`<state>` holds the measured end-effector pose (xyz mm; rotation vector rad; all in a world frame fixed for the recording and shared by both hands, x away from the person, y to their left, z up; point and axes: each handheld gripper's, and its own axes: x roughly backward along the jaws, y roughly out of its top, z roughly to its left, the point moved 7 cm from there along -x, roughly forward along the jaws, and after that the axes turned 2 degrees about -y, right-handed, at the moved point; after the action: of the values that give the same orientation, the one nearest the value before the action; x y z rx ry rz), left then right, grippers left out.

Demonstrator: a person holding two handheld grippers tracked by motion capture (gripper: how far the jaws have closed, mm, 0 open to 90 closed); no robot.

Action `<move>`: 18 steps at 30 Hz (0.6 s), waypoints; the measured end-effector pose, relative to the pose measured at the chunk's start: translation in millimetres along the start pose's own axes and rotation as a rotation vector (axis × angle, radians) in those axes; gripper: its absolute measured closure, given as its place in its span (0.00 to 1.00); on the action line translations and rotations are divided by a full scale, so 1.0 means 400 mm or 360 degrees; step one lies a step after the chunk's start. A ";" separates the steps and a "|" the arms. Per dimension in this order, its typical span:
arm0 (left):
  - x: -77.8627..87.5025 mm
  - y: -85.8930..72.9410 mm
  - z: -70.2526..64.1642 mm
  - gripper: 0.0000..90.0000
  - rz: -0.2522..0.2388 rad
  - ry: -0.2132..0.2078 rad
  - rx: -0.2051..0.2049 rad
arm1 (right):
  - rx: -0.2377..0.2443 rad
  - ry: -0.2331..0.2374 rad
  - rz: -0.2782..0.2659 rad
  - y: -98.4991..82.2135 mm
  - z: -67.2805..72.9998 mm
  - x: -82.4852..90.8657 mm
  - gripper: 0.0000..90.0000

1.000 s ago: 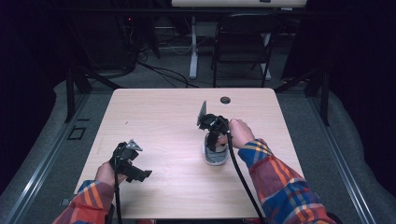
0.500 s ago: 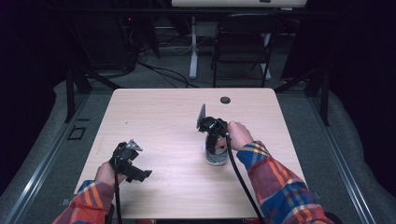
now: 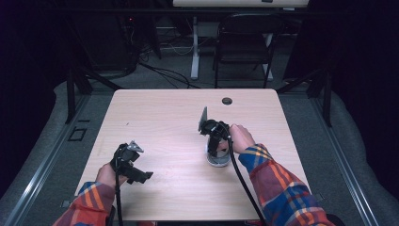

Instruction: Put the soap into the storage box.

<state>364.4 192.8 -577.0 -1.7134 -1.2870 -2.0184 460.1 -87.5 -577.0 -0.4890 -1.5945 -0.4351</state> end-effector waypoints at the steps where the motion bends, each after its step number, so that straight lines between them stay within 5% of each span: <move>1: 0.000 0.000 0.000 0.00 0.0000 0.0001 0.0001 | -0.0010 0.0002 -0.0013 0.000 0.001 -0.001 0.27; 18: -0.001 0.000 0.001 0.00 0.0001 0.0003 0.0000 | -0.0004 -0.0007 -0.0013 -0.015 -0.012 0.004 0.26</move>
<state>364.8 192.7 -577.3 -1.7111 -1.2858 -2.0197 460.7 -95.0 -574.9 -0.4856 -1.6006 -0.4426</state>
